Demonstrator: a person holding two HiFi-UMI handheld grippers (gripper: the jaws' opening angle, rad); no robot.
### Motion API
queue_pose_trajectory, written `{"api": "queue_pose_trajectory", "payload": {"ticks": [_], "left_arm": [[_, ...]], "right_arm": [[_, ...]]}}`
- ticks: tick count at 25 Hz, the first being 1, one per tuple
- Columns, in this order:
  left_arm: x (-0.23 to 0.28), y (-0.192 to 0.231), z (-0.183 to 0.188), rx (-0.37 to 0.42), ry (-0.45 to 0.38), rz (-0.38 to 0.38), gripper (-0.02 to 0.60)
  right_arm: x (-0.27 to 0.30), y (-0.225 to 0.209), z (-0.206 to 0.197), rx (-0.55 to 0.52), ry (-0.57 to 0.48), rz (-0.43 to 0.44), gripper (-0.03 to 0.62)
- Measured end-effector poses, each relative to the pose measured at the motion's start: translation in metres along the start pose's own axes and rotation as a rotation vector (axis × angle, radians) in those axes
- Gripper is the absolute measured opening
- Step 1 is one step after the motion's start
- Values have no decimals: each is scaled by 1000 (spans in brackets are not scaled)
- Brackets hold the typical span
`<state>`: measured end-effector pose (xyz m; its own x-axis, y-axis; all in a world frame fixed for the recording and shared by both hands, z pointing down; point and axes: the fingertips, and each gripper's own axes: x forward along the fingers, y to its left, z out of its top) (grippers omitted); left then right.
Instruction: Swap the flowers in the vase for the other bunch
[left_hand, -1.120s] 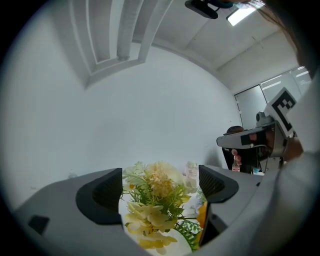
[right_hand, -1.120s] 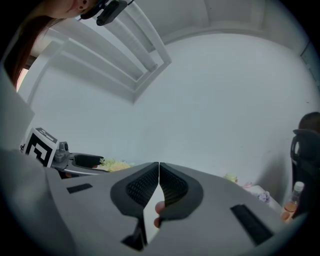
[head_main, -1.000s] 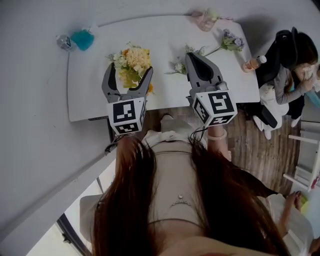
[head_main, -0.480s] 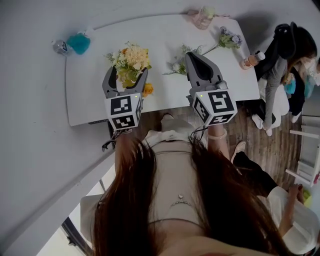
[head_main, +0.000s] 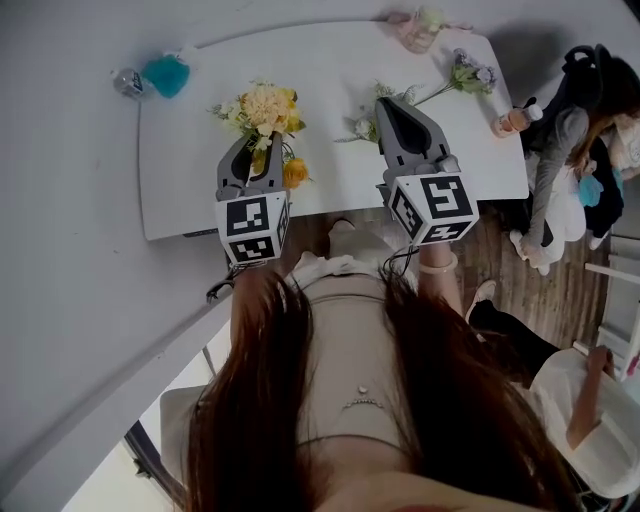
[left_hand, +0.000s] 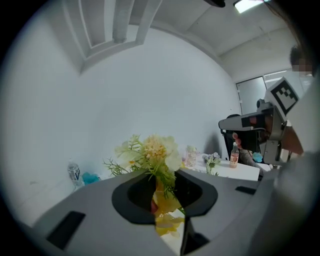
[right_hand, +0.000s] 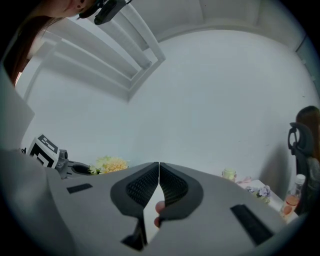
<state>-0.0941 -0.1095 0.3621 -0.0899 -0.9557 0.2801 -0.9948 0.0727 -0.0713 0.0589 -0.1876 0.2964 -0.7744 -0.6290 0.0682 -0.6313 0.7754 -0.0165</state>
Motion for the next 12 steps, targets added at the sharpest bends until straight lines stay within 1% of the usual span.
{"api": "queue_pose_trajectory", "payload": {"ticks": [3, 6, 12], "left_arm": [[-4, -3, 0, 16, -16, -2, 75], [-8, -1, 2, 24, -45, 16, 61], [-15, 4, 17, -16, -105, 41, 54]], "right_arm": [[5, 2, 0, 5, -1, 16, 28], [8, 2, 1, 11, -6, 27, 28], [17, -6, 4, 26, -19, 57, 28]]}}
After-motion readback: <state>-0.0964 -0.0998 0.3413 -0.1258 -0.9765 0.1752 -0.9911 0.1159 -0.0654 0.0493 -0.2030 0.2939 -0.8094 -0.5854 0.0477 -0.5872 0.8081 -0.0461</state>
